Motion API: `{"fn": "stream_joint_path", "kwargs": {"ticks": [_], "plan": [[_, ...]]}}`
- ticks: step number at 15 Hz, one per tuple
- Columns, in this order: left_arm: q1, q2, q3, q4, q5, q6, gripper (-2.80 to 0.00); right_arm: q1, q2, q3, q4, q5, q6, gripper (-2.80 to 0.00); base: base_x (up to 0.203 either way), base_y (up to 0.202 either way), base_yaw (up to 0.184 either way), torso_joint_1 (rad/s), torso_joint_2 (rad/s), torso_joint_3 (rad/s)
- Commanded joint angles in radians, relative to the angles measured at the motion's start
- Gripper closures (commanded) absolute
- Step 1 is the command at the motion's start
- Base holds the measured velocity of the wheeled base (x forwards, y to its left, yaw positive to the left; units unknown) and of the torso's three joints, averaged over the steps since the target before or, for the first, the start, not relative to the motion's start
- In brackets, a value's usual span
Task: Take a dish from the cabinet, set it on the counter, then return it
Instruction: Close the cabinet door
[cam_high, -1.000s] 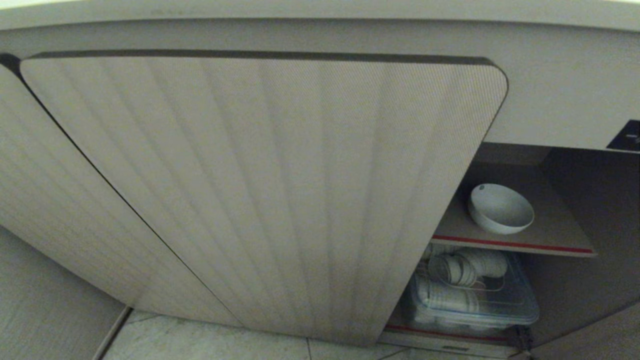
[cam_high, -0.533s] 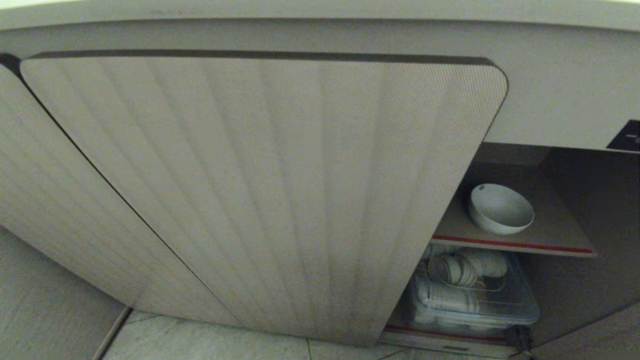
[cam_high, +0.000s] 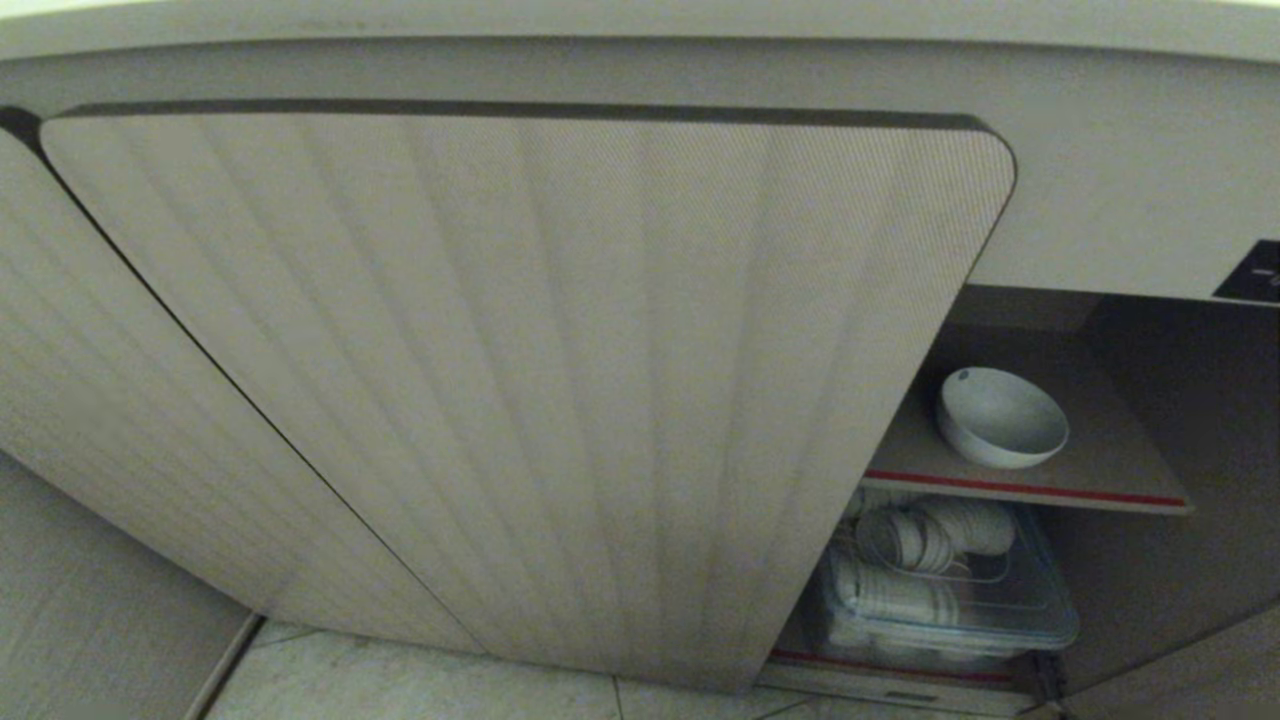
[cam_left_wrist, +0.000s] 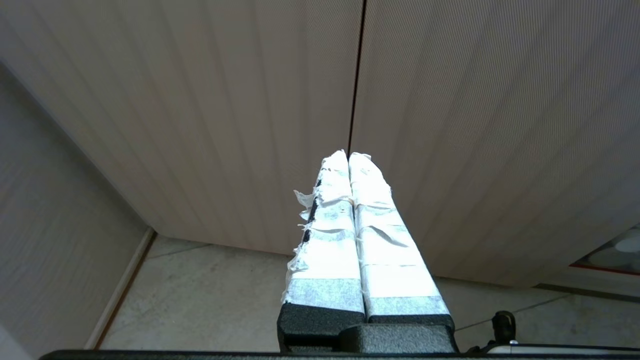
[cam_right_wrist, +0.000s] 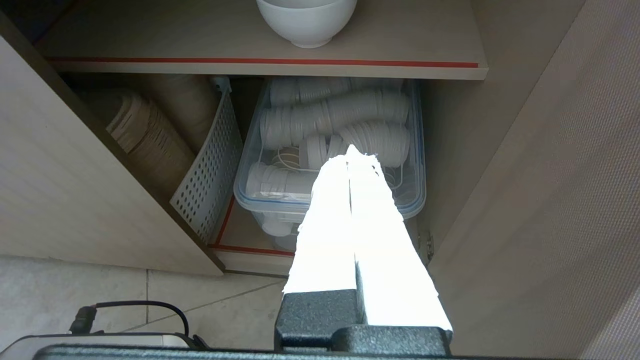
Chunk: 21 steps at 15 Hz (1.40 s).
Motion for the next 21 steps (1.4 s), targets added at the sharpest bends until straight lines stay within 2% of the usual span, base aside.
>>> {"fn": "stream_joint_path", "kwargs": {"ticks": [1, 21], "plan": [[0.000, 0.000, 0.000, 0.000, 0.001, -0.001, 0.00, 0.000, 0.001, 0.000, 0.000, 0.000, 0.001, 0.00, 0.000, 0.000, 0.000, 0.000, 0.00, 0.000], [0.000, 0.000, 0.000, 0.000, 0.001, -0.001, 0.00, 0.000, 0.001, 0.000, 0.000, -0.002, 0.001, 0.00, -0.006, 0.000, 0.000, 0.000, 0.00, 0.000]]}}
